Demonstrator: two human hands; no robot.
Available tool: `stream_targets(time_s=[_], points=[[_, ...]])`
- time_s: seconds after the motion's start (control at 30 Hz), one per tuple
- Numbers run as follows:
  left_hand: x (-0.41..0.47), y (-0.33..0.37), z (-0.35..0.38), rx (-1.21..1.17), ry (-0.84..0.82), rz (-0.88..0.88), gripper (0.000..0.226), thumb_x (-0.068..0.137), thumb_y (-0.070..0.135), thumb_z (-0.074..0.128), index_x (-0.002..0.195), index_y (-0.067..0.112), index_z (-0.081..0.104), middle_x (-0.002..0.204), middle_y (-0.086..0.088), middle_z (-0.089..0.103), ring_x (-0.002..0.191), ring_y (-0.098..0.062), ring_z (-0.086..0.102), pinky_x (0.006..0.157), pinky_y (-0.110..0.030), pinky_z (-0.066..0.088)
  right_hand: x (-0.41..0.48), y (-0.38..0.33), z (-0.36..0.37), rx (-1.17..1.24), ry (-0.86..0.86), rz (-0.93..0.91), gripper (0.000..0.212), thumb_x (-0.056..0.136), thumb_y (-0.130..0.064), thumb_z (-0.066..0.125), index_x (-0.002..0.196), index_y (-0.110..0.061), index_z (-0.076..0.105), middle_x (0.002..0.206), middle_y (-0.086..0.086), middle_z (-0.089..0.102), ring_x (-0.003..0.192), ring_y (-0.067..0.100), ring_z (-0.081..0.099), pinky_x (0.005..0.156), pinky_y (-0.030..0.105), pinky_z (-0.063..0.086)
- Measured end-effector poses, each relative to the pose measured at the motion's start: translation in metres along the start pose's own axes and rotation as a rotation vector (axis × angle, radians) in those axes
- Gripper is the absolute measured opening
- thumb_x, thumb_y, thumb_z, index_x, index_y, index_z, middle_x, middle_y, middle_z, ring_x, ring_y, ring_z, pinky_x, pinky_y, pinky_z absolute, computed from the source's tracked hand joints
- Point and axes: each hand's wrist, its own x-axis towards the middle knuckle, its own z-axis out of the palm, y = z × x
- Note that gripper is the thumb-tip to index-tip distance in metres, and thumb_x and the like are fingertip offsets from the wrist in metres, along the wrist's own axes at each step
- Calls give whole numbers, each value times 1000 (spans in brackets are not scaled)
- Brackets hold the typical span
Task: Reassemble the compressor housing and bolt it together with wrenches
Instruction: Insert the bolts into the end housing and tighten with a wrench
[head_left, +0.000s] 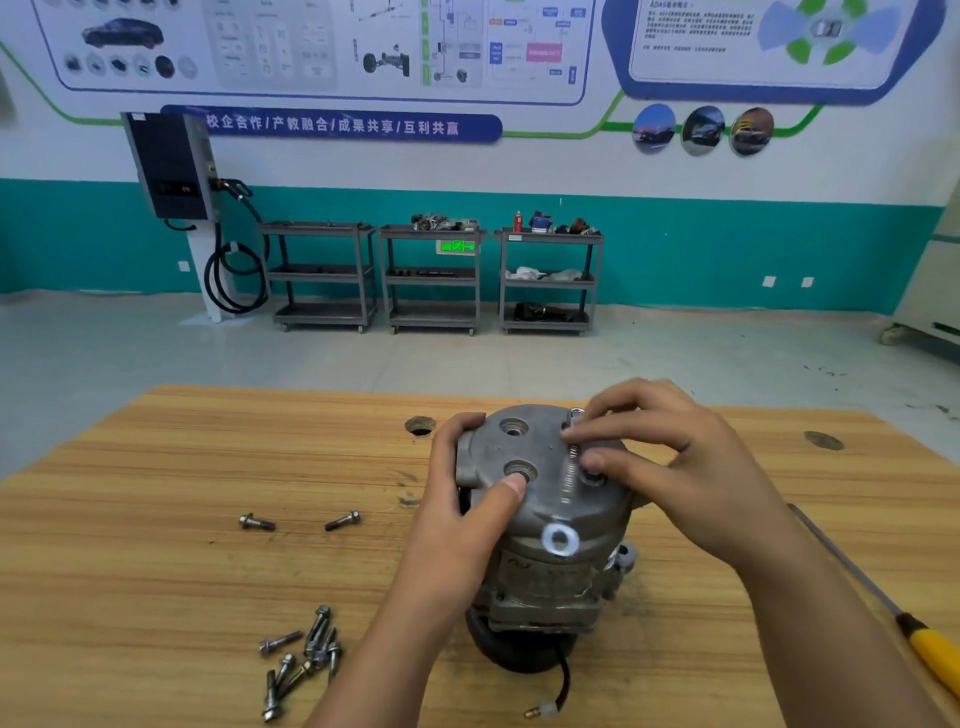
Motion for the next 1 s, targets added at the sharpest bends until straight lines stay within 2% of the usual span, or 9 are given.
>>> stream_targets(time_s=[0.07,0.13,0.33,0.4,0.5,0.6,0.7,0.87,1.0], points=[[1,-1,0,9,-6,10,45,71,38,64,109,53,47,102,23,64,92,-6,66,72,-26,55,15,-9,6,-99,-9,-4,6,74,-42,68,80,-42,68,88,-16,57,96,2,47,80,10,33],[1,-2,-1,5,-1,4,45,71,38,64,110,52,48,107,16,65,97,-10,66,81,-33,55,31,-13,15,-172,-12,21,7,72,-40,72,74,-38,66,83,-14,54,89,2,45,75,11,32],[-1,0,-3,21,-6,7,41,74,36,58,107,55,46,96,27,63,86,-6,67,70,-28,54,66,7,29,-129,13,426,26,80,-48,66,82,-22,66,85,-4,60,76,10,55,60,27,40],[-2,0,-3,18,-1,5,41,73,36,58,107,55,45,95,29,62,86,-4,66,70,-27,53,70,17,24,47,0,593,24,85,-41,62,85,-17,66,86,1,65,77,16,59,66,31,43],[-3,1,-3,23,-1,-1,43,71,37,58,107,58,44,93,35,59,86,-1,65,72,-26,54,63,34,14,585,19,771,15,85,-21,61,98,-14,64,106,6,69,89,20,61,77,38,47],[-1,1,-3,27,-5,-17,44,71,37,57,107,59,44,91,37,59,87,-2,64,77,-30,55,40,51,0,998,101,695,28,71,-15,65,99,-13,67,102,4,72,95,24,65,74,40,54],[-1,0,-3,20,-7,-23,45,71,38,57,107,60,44,91,36,60,88,-5,66,75,-30,54,6,58,0,1131,145,533,23,73,-6,57,86,-13,74,98,11,72,93,27,69,71,33,57],[-1,-1,-2,19,11,-18,45,72,37,59,108,59,45,94,34,61,88,-6,66,79,-36,55,-36,43,17,739,256,259,28,72,-9,62,95,-20,76,106,4,71,102,17,65,79,20,52],[0,-1,0,-9,11,-13,41,84,26,64,108,55,48,98,29,64,91,-7,67,75,-30,55,-33,18,24,313,229,238,28,78,-21,65,99,-40,70,109,-15,66,105,7,59,86,32,49]])
